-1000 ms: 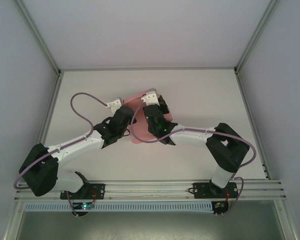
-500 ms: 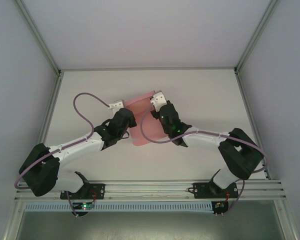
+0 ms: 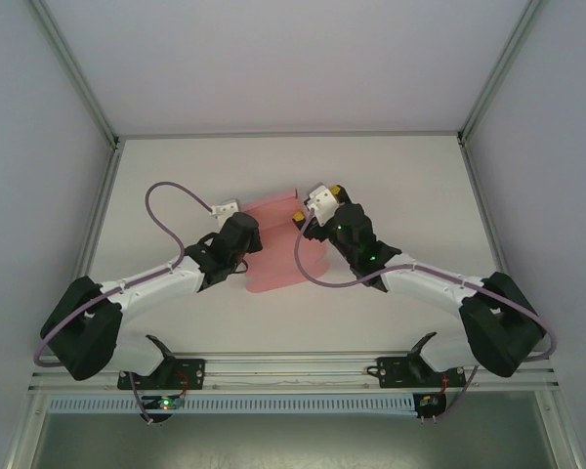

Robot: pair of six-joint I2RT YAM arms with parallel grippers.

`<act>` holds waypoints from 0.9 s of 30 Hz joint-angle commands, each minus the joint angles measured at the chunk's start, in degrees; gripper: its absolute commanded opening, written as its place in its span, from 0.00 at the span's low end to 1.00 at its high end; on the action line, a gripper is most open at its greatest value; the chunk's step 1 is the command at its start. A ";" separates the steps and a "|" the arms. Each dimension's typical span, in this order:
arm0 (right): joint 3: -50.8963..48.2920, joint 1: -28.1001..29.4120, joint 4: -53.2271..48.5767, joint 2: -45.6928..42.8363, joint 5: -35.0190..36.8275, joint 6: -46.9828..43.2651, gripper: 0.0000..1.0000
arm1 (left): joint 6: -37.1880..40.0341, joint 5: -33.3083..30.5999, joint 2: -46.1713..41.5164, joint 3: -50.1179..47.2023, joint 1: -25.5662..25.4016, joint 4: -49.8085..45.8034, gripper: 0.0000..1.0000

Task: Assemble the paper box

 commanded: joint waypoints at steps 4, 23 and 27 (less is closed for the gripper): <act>-0.82 -0.66 -3.22 -6.35 -8.78 3.27 0.98 | 2.96 0.36 1.19 0.68 1.89 -2.02 0.00; -11.12 -5.81 -24.55 -39.08 -3.98 25.46 0.98 | 42.60 45.86 9.15 15.69 9.33 -15.25 0.00; -14.35 -6.07 -26.85 -46.79 -1.69 25.99 0.98 | 50.09 48.48 11.38 19.83 9.15 -21.11 0.00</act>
